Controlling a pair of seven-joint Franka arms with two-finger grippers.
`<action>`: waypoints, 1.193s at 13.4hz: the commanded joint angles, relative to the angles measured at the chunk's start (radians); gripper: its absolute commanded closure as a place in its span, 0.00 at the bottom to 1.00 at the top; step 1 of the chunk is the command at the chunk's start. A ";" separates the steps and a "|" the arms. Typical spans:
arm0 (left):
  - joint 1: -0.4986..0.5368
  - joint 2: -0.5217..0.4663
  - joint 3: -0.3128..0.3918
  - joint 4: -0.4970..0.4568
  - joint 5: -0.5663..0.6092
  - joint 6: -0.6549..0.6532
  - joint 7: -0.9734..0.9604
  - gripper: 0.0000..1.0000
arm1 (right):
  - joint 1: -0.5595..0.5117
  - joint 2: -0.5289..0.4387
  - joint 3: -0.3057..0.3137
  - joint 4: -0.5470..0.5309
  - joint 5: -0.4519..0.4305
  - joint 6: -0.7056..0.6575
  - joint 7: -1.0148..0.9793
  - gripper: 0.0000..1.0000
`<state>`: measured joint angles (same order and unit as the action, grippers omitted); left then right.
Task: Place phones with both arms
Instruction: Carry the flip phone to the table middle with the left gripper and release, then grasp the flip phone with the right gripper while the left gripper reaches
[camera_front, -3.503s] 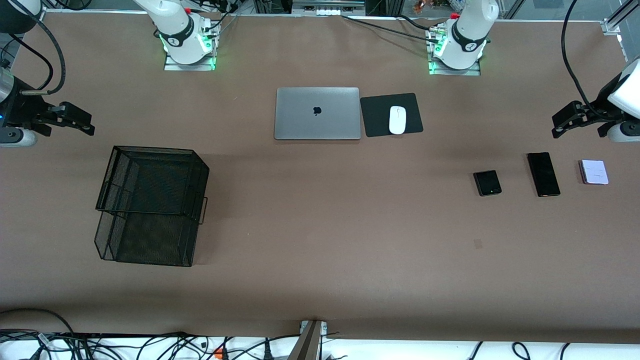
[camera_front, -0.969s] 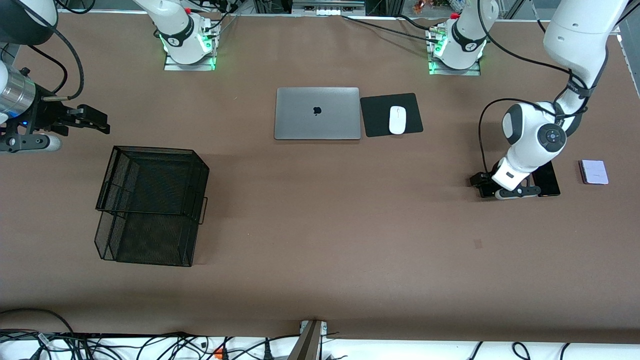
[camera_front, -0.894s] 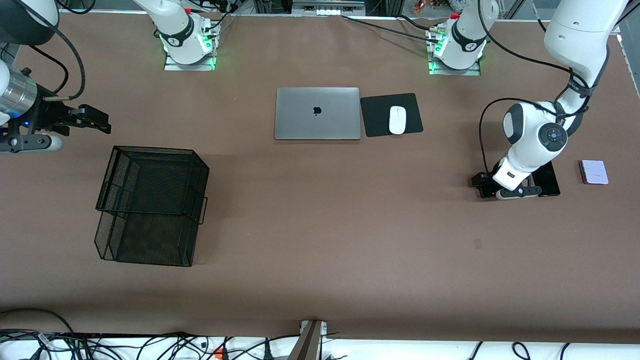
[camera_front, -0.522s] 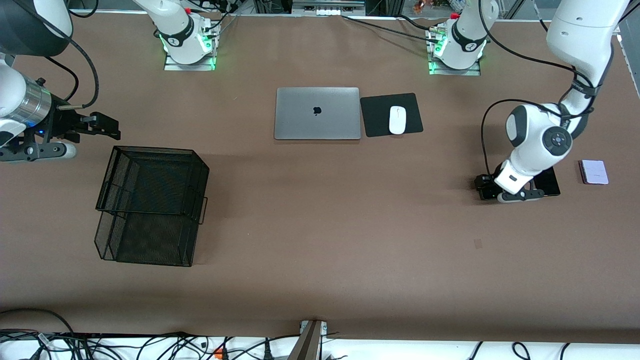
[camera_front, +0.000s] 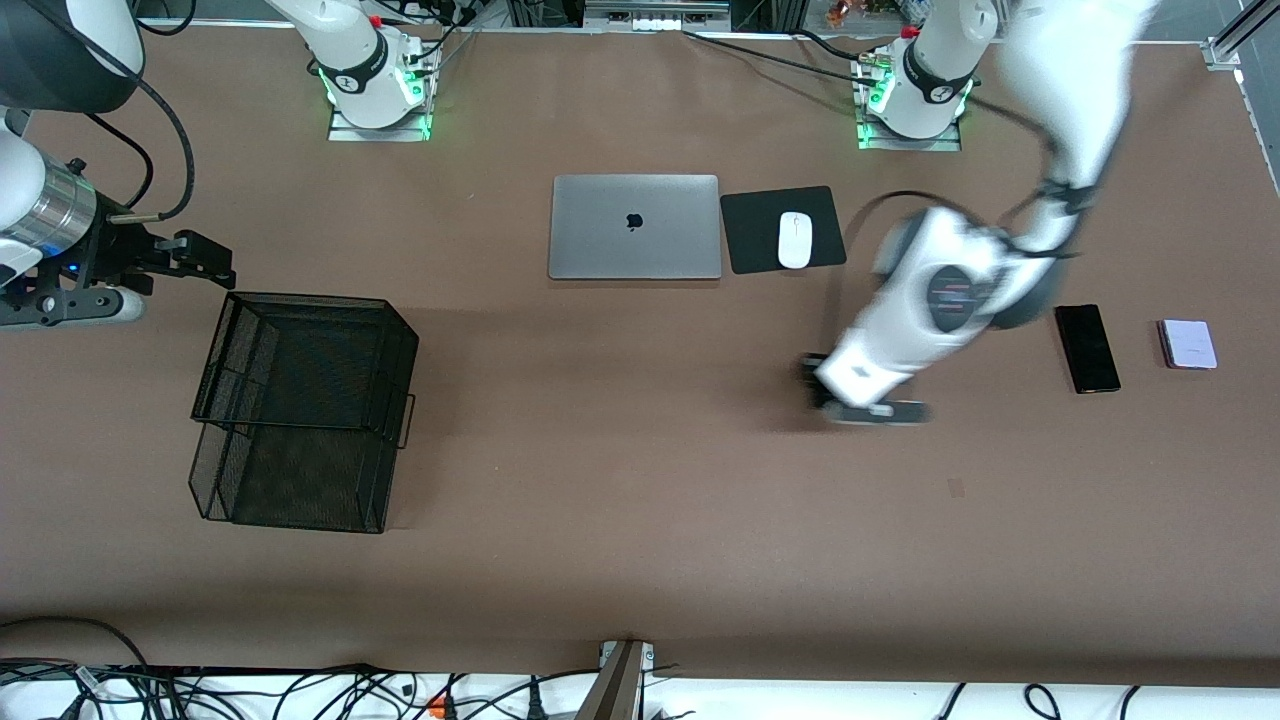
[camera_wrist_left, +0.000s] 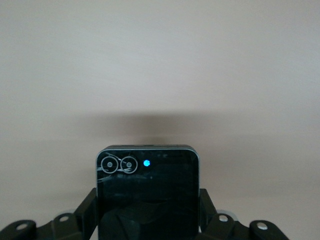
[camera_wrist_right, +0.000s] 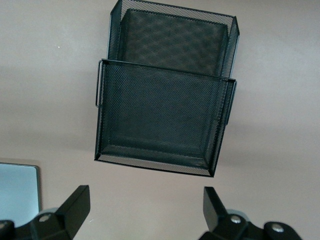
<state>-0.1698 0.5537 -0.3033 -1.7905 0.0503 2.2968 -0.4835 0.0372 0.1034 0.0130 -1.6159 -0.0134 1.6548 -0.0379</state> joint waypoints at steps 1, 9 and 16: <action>-0.189 0.213 0.022 0.235 -0.023 0.015 -0.162 0.64 | 0.029 -0.005 0.001 -0.013 -0.030 0.036 0.003 0.00; -0.203 0.174 0.042 0.238 -0.015 -0.015 -0.257 0.00 | 0.151 0.059 0.002 -0.015 -0.033 0.091 0.160 0.00; 0.136 -0.031 0.055 0.232 0.353 -0.649 -0.135 0.00 | 0.450 0.225 0.002 0.039 -0.007 0.226 0.468 0.00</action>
<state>-0.1029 0.5256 -0.2372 -1.5155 0.3333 1.6820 -0.6495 0.3781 0.2669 0.0242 -1.6220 -0.0193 1.8503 0.3081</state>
